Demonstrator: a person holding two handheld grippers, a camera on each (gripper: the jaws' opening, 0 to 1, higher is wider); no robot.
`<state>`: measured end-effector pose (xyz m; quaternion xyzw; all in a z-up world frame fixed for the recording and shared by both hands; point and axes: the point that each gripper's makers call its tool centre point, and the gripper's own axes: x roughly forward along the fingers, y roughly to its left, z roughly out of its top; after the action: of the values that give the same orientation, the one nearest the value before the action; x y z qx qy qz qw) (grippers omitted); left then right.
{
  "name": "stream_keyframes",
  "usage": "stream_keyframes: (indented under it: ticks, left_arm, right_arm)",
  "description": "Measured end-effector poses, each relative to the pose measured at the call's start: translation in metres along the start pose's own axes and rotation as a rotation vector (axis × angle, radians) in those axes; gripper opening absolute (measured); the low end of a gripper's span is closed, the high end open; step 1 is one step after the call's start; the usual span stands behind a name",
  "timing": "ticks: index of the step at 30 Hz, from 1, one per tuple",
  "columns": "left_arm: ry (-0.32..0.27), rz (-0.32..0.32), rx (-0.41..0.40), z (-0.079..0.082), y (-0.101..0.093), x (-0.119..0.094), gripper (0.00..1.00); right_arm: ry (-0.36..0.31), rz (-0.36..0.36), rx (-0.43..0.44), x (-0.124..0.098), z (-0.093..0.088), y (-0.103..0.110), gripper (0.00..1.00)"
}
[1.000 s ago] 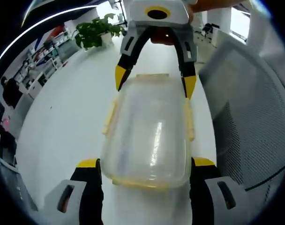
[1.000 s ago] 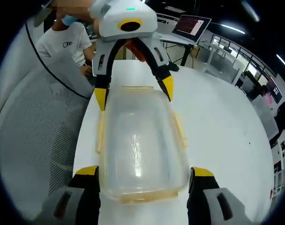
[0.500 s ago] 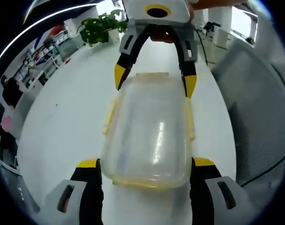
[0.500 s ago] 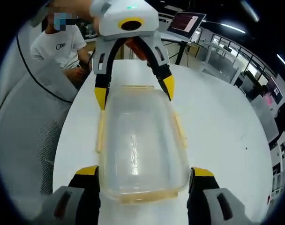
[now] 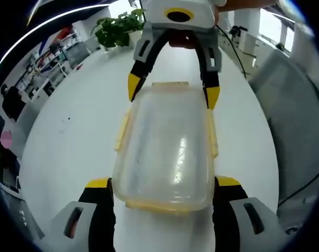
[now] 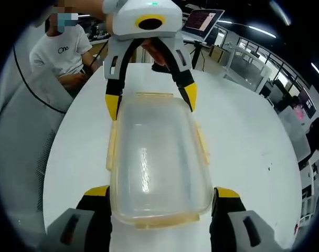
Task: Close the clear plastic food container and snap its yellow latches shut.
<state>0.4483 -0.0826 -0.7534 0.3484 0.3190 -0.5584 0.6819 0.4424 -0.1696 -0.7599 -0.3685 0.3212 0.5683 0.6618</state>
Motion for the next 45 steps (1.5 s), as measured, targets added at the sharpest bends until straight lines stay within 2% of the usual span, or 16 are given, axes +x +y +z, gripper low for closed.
stream_keyframes:
  ticks: [12,14,15,16,17,18,20,21,22,24,30,33,36,41,45]
  left_arm:
    - [-0.014,-0.007,0.001,0.000,-0.001,0.000,0.78]
    - [-0.003,-0.009,0.009,-0.001,-0.005,0.001,0.85]
    - [0.001,-0.007,0.009,-0.001,-0.007,0.002,0.88]
    - [0.007,0.003,0.015,-0.001,-0.006,0.002,0.92]
    - [0.006,0.007,0.015,0.000,-0.005,0.001,0.93]
    - [0.002,0.004,-0.015,0.001,-0.005,0.000,0.94]
    - [-0.002,0.006,-0.031,0.002,-0.004,-0.001,0.99]
    - [-0.003,0.014,-0.030,0.002,-0.003,-0.002,0.99]
    - [0.000,0.027,-0.024,0.002,-0.001,-0.003,0.99]
    - [0.006,0.029,-0.031,0.001,-0.001,-0.004,0.99]
    - [0.001,0.038,-0.034,0.004,-0.005,-0.013,0.99]
    - [-0.003,0.045,-0.032,0.007,-0.010,-0.019,0.99]
    - [-0.007,0.050,-0.036,0.008,-0.015,-0.025,0.99]
    - [-0.035,0.056,-0.052,0.014,-0.026,-0.038,0.99]
    - [-0.038,0.057,-0.040,0.018,-0.039,-0.046,0.99]
  right_arm:
    - [-0.009,-0.011,-0.003,0.000,0.000,-0.001,0.78]
    - [-0.002,-0.018,0.009,0.000,-0.001,-0.002,0.81]
    - [0.044,-0.052,0.003,-0.001,-0.010,-0.008,0.84]
    - [0.040,-0.046,0.010,0.000,-0.010,-0.007,0.88]
    - [0.024,-0.016,0.064,-0.002,-0.009,-0.002,0.88]
    - [0.013,-0.012,0.062,-0.003,-0.008,-0.001,0.88]
    - [0.012,-0.029,0.058,-0.005,-0.008,-0.003,0.94]
    - [0.012,-0.030,0.071,-0.006,-0.007,-0.002,0.99]
    - [0.001,-0.025,0.088,-0.008,-0.004,0.000,0.99]
    - [0.011,-0.043,0.038,-0.011,-0.004,-0.001,0.99]
    - [0.007,-0.052,0.036,-0.016,0.001,0.004,0.99]
    - [0.008,-0.089,0.029,-0.021,0.000,0.002,0.99]
    - [-0.007,-0.095,0.075,-0.028,0.000,0.003,0.99]
    - [-0.046,-0.129,0.076,-0.043,0.008,0.009,0.99]
    - [-0.044,-0.143,0.072,-0.050,0.009,0.015,0.99]
